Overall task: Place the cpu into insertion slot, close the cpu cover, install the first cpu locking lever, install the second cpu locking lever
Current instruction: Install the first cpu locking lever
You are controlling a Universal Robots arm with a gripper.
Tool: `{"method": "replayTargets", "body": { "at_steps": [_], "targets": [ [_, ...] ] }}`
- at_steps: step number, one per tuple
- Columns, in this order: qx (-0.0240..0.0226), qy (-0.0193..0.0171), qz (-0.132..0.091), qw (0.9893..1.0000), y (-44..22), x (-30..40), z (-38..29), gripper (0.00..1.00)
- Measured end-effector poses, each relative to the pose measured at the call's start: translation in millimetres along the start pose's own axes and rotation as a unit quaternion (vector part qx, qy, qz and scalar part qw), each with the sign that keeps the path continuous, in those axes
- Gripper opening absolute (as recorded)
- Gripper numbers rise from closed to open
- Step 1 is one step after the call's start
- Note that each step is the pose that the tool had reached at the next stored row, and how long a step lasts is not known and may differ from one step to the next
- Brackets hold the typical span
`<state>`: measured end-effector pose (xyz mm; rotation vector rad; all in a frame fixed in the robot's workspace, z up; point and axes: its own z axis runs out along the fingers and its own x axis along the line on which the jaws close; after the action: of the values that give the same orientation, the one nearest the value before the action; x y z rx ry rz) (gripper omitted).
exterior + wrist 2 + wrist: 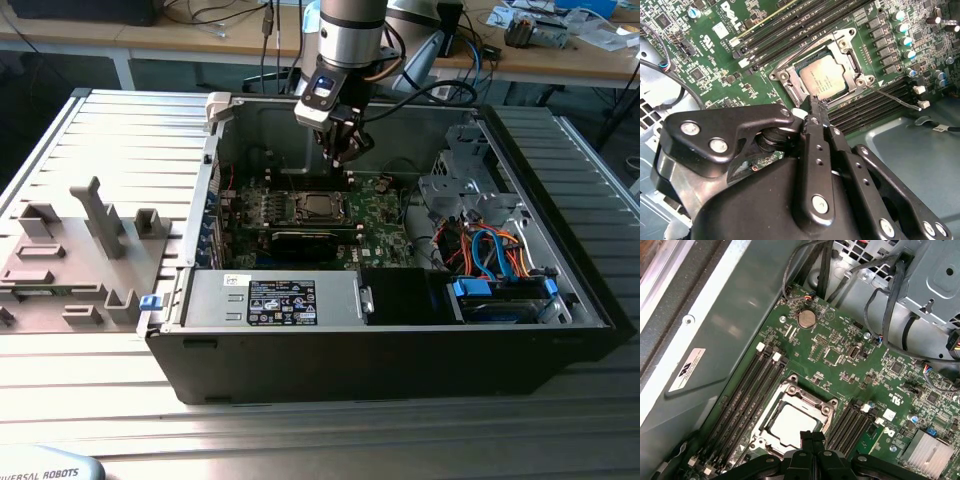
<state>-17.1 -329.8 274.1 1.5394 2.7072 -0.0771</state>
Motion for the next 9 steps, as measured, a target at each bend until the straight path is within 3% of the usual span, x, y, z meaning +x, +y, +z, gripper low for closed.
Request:
{"method": "replayTargets", "body": {
  "at_steps": [9],
  "targets": [
    [-0.0003,-0.0002,-0.005,1.0000,0.0,0.0,0.0,0.11]
  ]
}}
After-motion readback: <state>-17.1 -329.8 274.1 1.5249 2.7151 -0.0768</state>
